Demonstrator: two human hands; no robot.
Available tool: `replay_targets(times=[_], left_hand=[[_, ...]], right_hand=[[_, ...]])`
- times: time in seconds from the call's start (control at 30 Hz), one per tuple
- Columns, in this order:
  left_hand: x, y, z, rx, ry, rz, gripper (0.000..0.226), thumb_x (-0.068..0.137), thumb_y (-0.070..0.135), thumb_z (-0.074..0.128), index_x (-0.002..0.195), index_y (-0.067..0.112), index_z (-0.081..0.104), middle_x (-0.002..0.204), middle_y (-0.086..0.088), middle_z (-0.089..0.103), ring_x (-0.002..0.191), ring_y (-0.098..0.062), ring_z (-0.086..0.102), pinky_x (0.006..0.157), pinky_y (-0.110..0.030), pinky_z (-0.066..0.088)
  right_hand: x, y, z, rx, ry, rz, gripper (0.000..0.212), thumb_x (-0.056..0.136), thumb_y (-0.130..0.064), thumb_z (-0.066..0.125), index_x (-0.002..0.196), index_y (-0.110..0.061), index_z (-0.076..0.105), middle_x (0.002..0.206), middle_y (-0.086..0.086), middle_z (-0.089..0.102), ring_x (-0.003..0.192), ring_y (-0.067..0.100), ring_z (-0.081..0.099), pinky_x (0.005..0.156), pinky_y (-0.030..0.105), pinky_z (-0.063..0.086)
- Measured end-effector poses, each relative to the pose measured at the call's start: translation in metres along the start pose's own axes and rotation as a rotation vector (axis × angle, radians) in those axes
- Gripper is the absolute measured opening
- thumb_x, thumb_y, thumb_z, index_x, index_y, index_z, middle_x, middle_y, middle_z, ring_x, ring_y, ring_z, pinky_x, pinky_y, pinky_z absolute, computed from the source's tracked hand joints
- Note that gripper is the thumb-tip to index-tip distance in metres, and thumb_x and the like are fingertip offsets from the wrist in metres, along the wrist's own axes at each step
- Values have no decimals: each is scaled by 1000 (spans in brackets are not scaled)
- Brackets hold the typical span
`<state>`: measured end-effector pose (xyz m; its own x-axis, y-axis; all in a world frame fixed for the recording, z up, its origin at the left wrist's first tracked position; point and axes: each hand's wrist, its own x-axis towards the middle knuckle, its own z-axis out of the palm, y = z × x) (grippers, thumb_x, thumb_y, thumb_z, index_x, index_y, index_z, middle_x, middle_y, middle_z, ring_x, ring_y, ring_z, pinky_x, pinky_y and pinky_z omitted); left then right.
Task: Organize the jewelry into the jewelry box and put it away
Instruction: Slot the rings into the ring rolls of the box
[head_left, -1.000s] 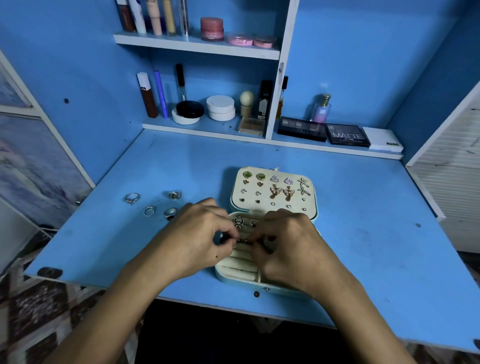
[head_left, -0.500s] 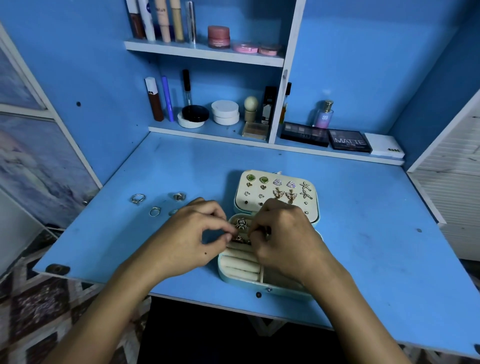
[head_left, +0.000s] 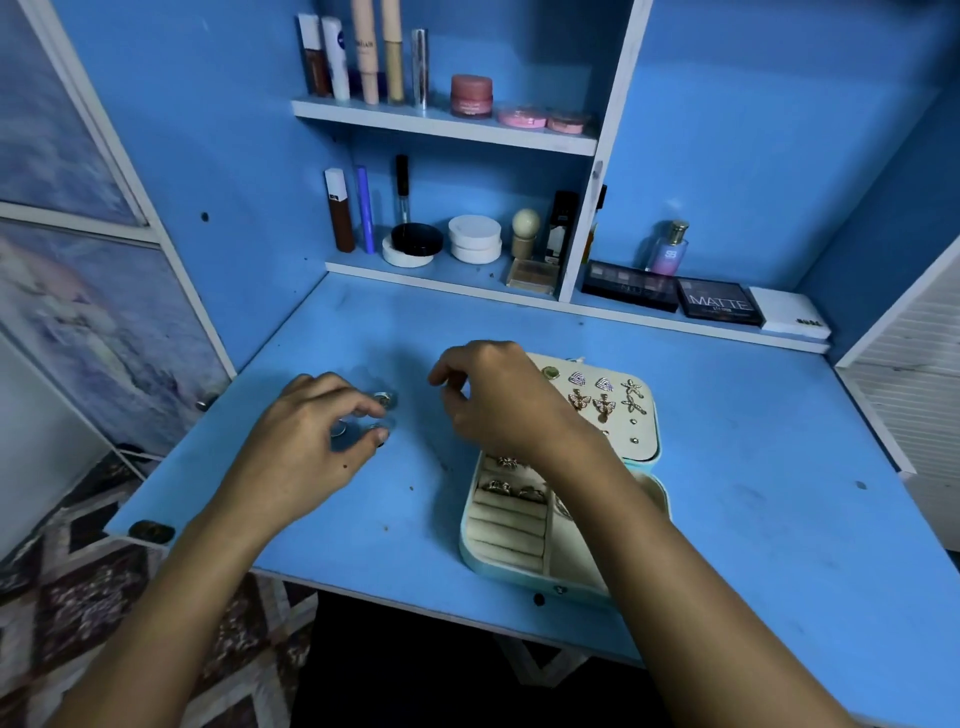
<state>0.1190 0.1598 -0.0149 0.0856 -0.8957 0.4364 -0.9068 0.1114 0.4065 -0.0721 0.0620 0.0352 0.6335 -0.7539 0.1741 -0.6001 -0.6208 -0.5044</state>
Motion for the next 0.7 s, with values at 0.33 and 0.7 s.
replay_targets(times=[0.33, 0.7], left_hand=[[-9, -9, 20, 26, 100, 19, 35, 84, 48, 58, 86, 18, 77, 84, 6, 60, 79, -19, 52, 70, -33, 48], [-11, -12, 26, 7, 113, 25, 34, 86, 44, 56, 83, 17, 77, 85, 6, 59, 81, -21, 53, 73, -31, 46]], right_hand=[[53, -2, 31, -103, -269, 7, 26, 91, -18, 66, 117, -23, 67, 112, 5, 60, 99, 23, 61, 82, 31, 52], [51, -10, 34, -79, -266, -6, 13, 92, -20, 66, 104, -16, 70, 110, 5, 65, 100, 20, 60, 79, 27, 48]])
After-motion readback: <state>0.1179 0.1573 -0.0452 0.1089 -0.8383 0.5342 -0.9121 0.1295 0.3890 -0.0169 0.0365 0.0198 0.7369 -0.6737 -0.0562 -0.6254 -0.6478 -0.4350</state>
